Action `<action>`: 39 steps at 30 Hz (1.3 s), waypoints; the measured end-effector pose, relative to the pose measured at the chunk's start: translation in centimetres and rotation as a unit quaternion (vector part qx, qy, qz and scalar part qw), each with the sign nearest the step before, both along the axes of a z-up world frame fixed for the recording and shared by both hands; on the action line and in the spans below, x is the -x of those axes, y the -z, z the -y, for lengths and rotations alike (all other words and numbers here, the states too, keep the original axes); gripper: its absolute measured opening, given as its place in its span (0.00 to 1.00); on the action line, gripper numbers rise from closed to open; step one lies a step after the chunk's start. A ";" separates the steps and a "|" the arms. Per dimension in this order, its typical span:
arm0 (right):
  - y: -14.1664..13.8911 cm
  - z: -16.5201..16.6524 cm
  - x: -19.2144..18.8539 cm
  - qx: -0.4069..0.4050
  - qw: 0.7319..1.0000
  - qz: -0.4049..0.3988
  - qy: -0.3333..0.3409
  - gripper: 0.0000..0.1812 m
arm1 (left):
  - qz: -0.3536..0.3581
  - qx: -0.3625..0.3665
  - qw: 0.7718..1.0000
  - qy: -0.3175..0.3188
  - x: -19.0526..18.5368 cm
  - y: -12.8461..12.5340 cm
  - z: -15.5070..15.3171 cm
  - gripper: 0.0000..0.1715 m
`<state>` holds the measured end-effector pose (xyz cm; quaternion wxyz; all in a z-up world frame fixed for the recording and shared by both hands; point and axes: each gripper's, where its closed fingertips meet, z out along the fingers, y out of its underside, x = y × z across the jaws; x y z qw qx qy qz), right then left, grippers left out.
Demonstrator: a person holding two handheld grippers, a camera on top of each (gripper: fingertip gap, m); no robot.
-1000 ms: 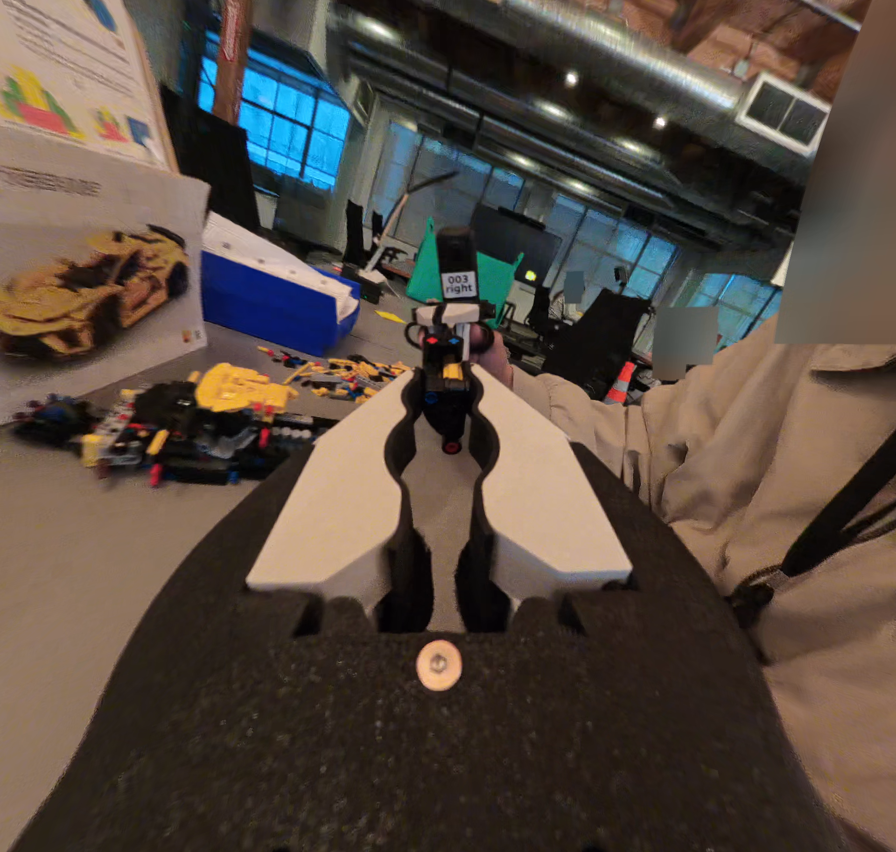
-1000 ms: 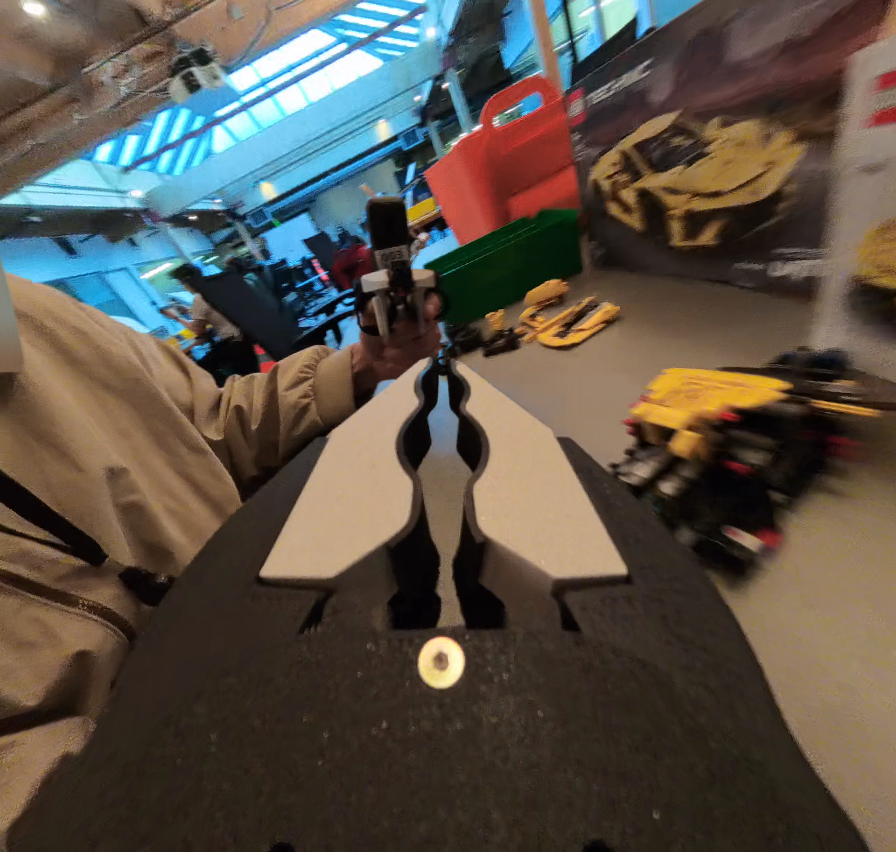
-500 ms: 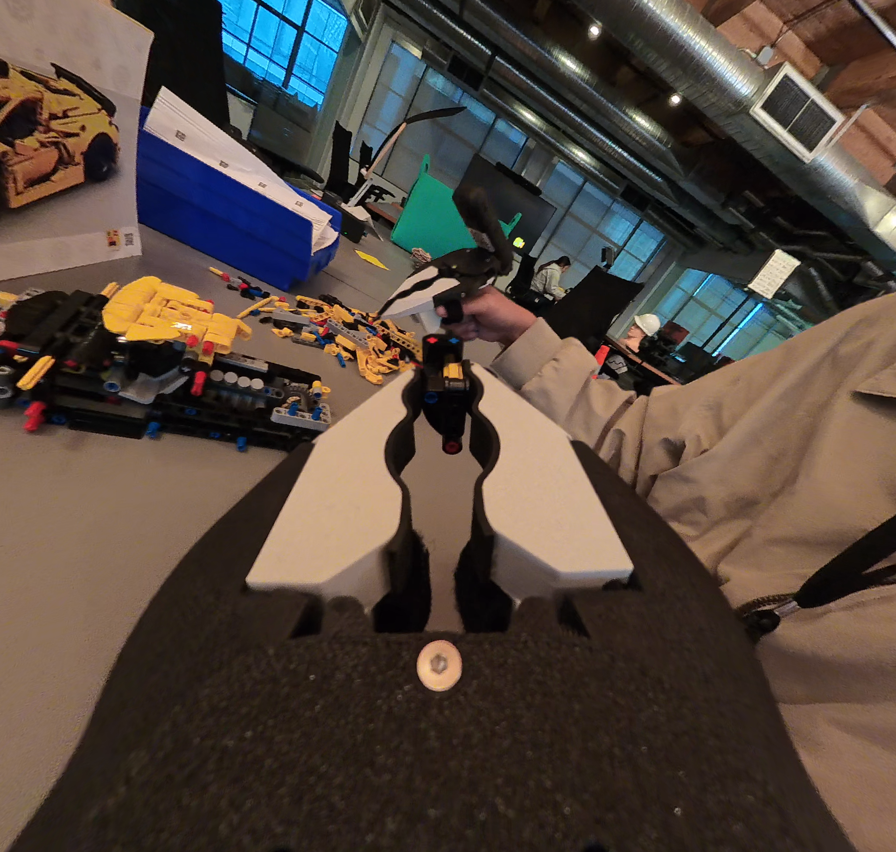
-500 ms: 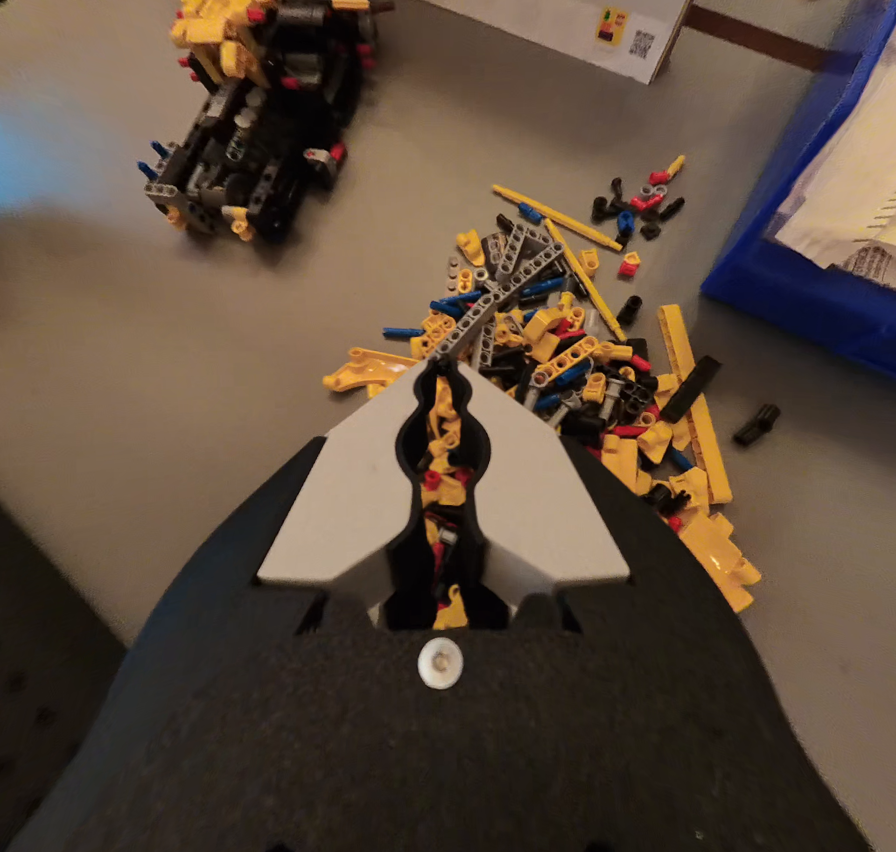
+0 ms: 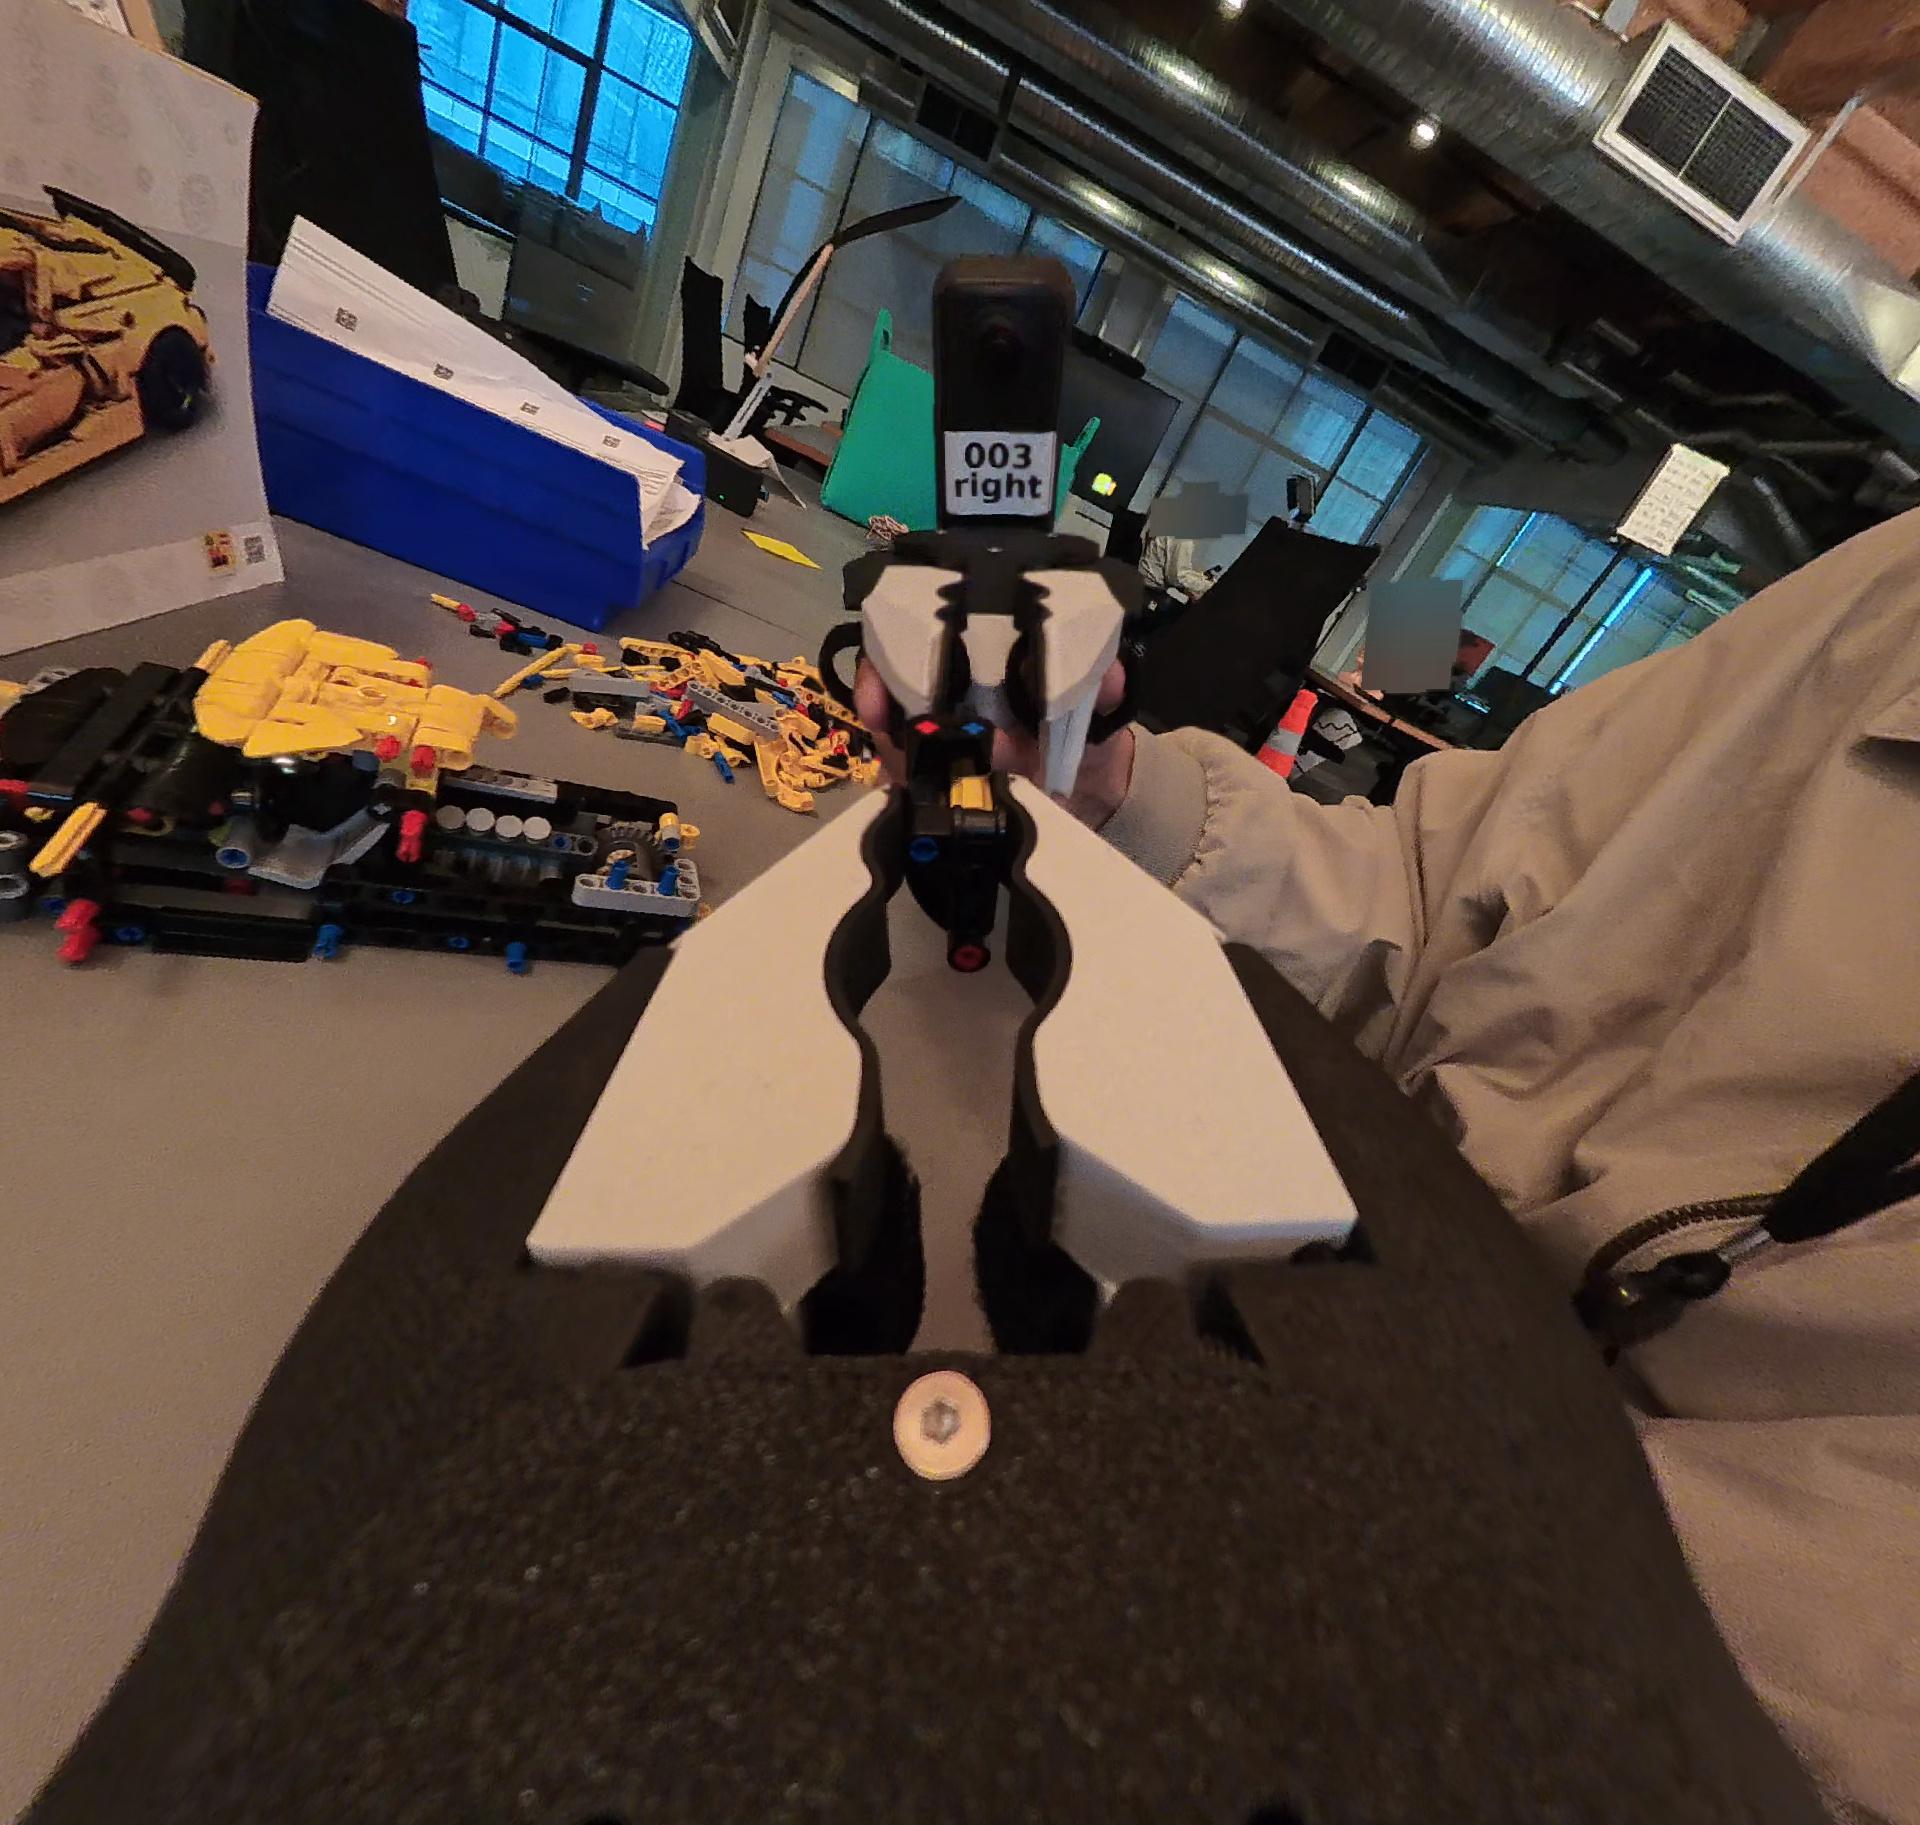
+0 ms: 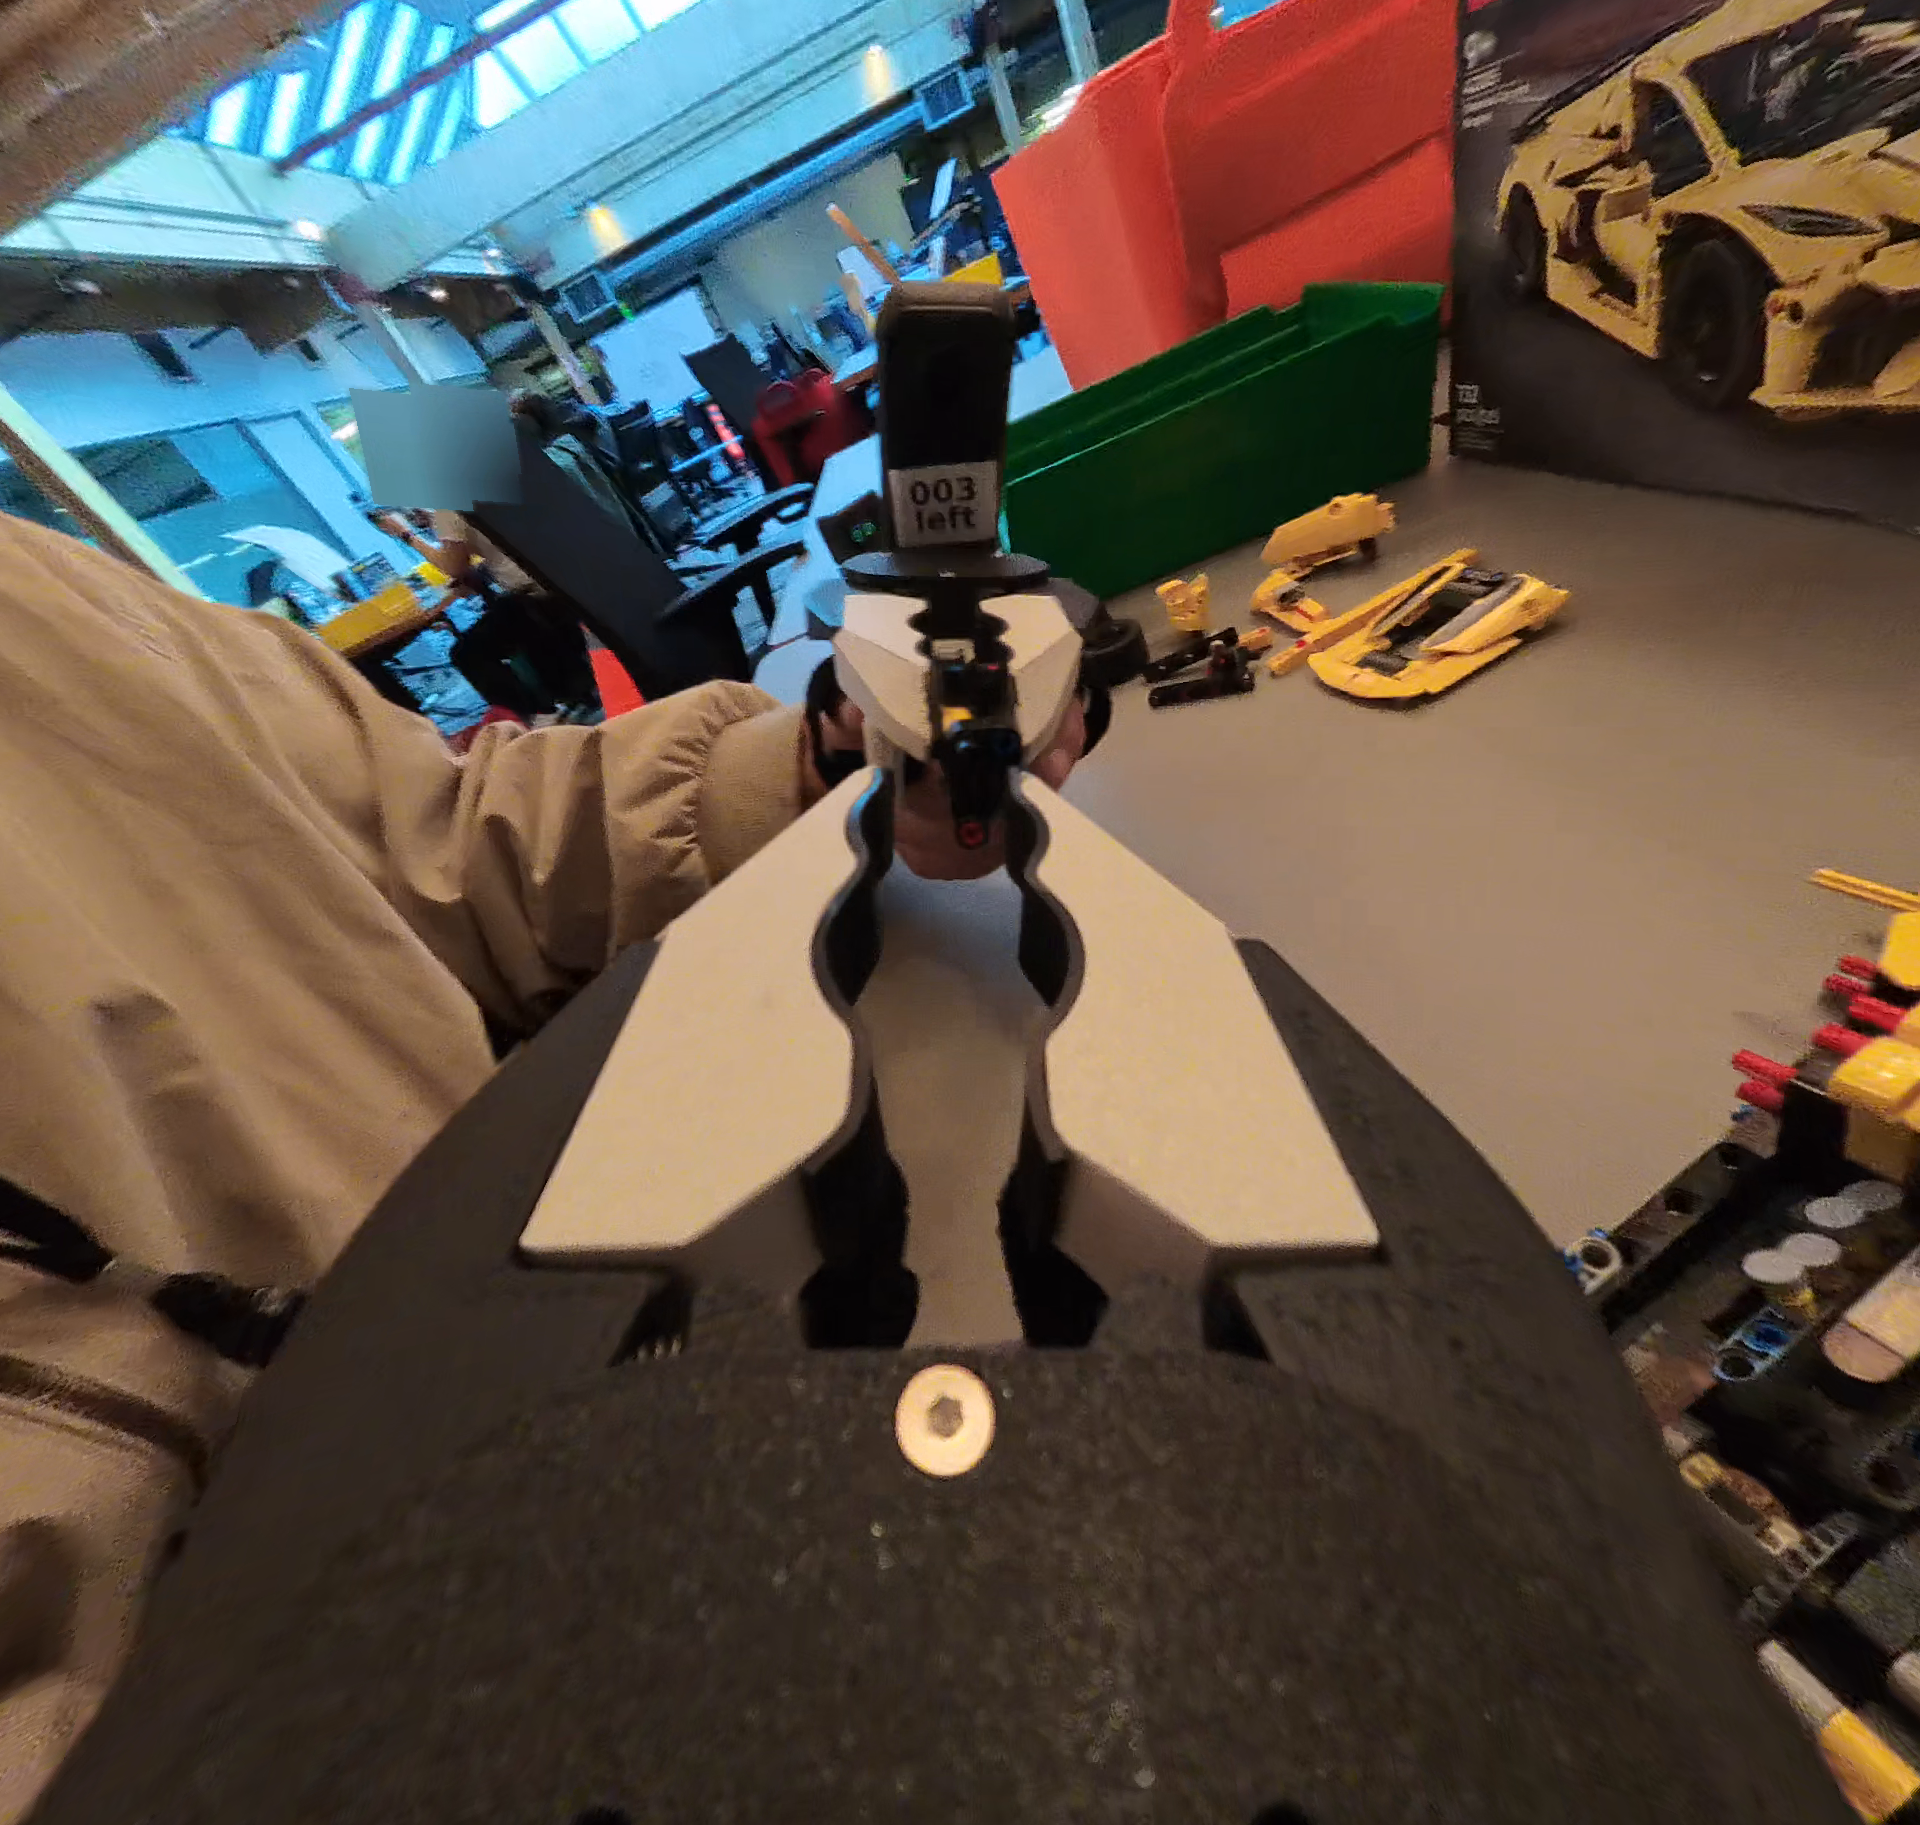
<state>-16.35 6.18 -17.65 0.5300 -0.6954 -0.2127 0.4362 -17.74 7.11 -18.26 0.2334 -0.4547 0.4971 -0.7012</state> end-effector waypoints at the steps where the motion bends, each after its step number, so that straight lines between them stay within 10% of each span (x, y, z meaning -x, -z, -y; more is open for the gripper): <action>1: 0.0 -0.1 0.1 0.001 1.000 -0.003 0.003 0.09 | 0.001 -0.004 1.000 0.003 0.0 0.0 0.2 0.09; 39: 1.2 1.2 0.2 -0.012 0.999 0.043 -0.023 0.01 | -0.006 -0.060 0.998 0.009 -0.6 0.5 1.8 0.09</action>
